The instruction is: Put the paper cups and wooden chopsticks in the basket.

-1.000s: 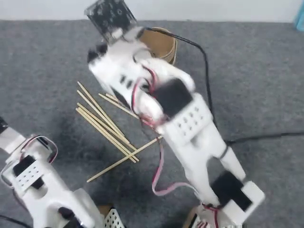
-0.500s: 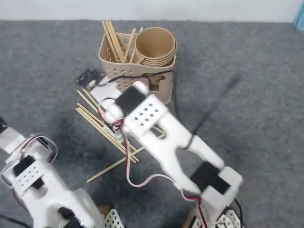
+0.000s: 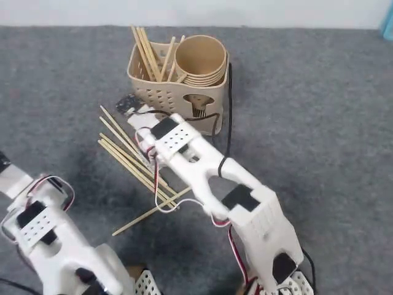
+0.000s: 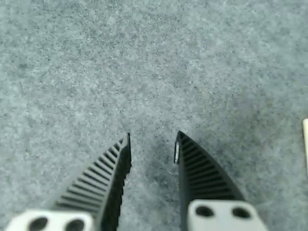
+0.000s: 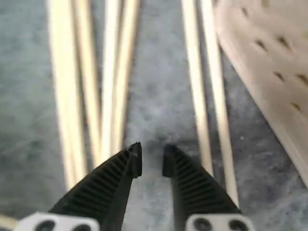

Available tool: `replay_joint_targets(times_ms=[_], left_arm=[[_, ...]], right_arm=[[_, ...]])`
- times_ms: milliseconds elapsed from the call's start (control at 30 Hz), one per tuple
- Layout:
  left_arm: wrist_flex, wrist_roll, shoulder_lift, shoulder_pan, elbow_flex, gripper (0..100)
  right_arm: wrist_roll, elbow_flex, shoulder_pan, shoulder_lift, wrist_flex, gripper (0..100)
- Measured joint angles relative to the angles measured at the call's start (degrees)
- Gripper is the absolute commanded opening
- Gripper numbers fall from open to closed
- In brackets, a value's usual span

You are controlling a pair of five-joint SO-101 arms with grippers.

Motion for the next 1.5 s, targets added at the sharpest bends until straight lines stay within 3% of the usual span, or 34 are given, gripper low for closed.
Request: replay_joint_targets(times_ms=[133,467,700,833,1033,1233,1500], left_arm=[[0.0,0.0,0.0,1.1,0.0,14],[0.0,-0.3,0.0,1.6,0.0,14],[0.0,-0.4,0.0,1.5,0.0,14],[0.0,-0.4,0.0,1.5,0.0,14],[0.0,-0.4,-0.1,1.5,0.0,14],[0.0,-0.4,-0.1,1.5,0.0,14],[0.0,-0.4,-0.1,1.5,0.0,14]], right_arm=[[0.2,0.0,0.2,1.5,-0.1,4.0],[0.2,0.0,-1.0,0.5,1.5,4.1],[0.2,0.1,-4.7,-1.9,3.3,17.8],[0.2,0.1,-4.7,-0.9,3.3,14.2],[0.2,-0.9,-4.3,3.3,1.6,0.4],[0.2,-0.2,-4.5,1.2,5.3,0.8],[0.2,0.0,-4.0,-8.2,20.1,0.8]])
